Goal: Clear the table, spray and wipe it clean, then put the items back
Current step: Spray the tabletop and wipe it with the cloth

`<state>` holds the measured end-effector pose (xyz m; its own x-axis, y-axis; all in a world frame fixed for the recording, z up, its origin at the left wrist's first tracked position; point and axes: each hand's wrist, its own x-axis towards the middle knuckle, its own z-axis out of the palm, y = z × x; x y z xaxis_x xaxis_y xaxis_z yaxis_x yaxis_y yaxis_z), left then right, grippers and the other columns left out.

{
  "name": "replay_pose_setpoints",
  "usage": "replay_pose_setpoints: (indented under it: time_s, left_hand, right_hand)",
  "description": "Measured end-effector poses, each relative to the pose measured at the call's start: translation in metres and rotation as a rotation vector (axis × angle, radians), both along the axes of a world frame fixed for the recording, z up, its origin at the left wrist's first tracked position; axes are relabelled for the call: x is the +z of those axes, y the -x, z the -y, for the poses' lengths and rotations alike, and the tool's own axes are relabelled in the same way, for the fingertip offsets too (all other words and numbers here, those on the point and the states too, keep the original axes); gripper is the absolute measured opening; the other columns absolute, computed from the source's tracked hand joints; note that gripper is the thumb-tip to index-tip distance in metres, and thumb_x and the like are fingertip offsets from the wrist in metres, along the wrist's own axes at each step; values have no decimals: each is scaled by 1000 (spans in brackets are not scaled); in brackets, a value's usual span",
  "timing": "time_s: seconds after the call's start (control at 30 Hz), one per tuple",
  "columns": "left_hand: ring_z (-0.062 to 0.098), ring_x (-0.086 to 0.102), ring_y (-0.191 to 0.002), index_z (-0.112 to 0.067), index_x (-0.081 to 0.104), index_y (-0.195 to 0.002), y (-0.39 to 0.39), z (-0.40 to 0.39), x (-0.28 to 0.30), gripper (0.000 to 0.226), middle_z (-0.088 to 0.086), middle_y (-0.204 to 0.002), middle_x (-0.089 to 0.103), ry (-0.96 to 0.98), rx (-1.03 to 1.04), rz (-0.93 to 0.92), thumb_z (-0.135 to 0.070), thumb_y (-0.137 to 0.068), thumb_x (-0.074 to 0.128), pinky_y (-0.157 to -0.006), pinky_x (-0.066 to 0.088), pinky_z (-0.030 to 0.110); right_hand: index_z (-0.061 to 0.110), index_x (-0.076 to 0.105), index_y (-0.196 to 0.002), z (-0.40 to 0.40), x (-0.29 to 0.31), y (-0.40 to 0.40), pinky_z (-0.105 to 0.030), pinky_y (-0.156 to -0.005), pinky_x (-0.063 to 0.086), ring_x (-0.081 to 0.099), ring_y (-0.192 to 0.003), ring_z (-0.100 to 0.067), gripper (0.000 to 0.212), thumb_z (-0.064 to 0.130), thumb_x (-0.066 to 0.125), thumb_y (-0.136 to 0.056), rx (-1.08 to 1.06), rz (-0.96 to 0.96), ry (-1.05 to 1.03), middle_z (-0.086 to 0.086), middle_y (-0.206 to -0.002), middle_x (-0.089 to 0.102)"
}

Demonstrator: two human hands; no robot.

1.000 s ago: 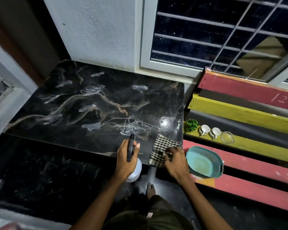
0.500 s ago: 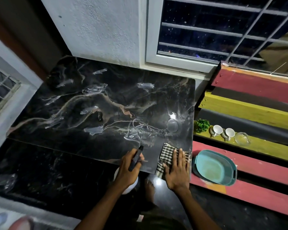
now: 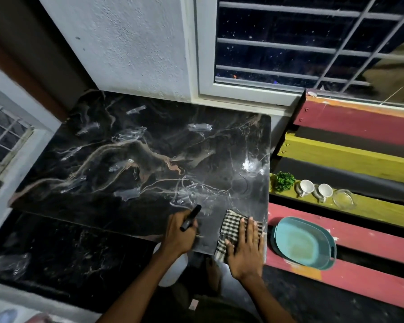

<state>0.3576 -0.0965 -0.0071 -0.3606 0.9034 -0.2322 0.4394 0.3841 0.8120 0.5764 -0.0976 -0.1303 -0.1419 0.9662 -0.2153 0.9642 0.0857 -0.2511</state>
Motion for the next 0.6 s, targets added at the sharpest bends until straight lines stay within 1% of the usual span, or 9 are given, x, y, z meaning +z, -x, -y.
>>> replay_pose_setpoints:
  time_s: [0.07, 0.2, 0.27, 0.33, 0.43, 0.5, 0.53, 0.57, 0.6]
  left_hand:
    - [26, 63, -57, -6, 59, -63, 2, 0, 0, 8, 11, -57, 62, 29, -24, -18, -9, -66, 52, -56, 53, 45]
    - [17, 70, -66, -10, 68, -69, 1, 6, 0, 16, 3, -65, 71, 56, -110, 40, -8, -64, 53, -65, 56, 34]
    - [19, 69, -64, -12, 66, -65, 5, 7, -2, 14, 3, -63, 70, 78, -134, 37, -9, -63, 53, -63, 55, 35]
    - [21, 66, -59, -17, 61, -58, 11, 6, -3, 12, 5, -58, 67, 101, -141, -8, -10, -62, 52, -58, 53, 37]
    - [16, 61, -53, -11, 60, -56, 21, 5, 0, 11, 7, -54, 63, 75, -94, -62, -9, -64, 53, -52, 48, 34]
    - [14, 63, -55, -7, 65, -62, 32, 3, 1, 11, 5, -58, 66, 72, -50, -65, -2, -69, 57, -55, 50, 29]
    - [12, 64, -58, -6, 67, -66, 38, 2, 2, 14, 4, -61, 69, 77, -37, -56, 3, -71, 59, -56, 50, 22]
    - [13, 66, -61, -6, 68, -68, 46, 1, 2, 16, 5, -65, 70, 82, -32, -46, 7, -73, 59, -58, 49, 19]
    - [15, 67, -64, -6, 68, -69, 53, 1, 3, 17, 6, -66, 71, 90, -36, -38, 8, -73, 59, -60, 51, 21]
  right_hand:
    - [16, 14, -164, 0, -1, 0, -51, -127, 5, 0, -160, -24, 80, 60, 28, -98, 3, -6, 0, -8, -172, 6]
    - [17, 12, -164, 0, 1, 0, -49, -128, 1, -4, -160, -22, 80, 60, 27, -98, -9, -12, 7, -6, -173, 3]
    - [19, 9, -164, 0, 3, 2, -47, -128, -2, -7, -160, -21, 80, 61, 27, -98, -26, -20, 19, -4, -173, -2]
    - [20, 5, -164, 1, 5, 4, -45, -128, -3, -8, -159, -21, 81, 61, 24, -97, -41, -28, 36, -3, -172, -4]
    - [18, 12, -164, 0, 7, 6, -44, -127, -3, 0, -160, -23, 81, 60, 25, -97, -61, -12, 12, -5, -172, 3]
    - [16, 17, -164, 0, 6, 8, -43, -127, -4, 4, -160, -24, 80, 59, 27, -97, -66, 11, -7, -6, -172, 7]
    - [16, 18, -163, 0, 5, 8, -43, -127, -4, 5, -160, -24, 80, 59, 28, -97, -70, 15, -11, -6, -172, 8]
    - [16, 18, -163, 0, 4, 10, -44, -127, -3, 6, -159, -24, 80, 60, 28, -97, -76, 18, -10, -6, -172, 8]
    - [17, 18, -164, 0, 4, 11, -44, -127, -1, 6, -159, -24, 80, 60, 27, -97, -85, 21, -8, -6, -172, 9]
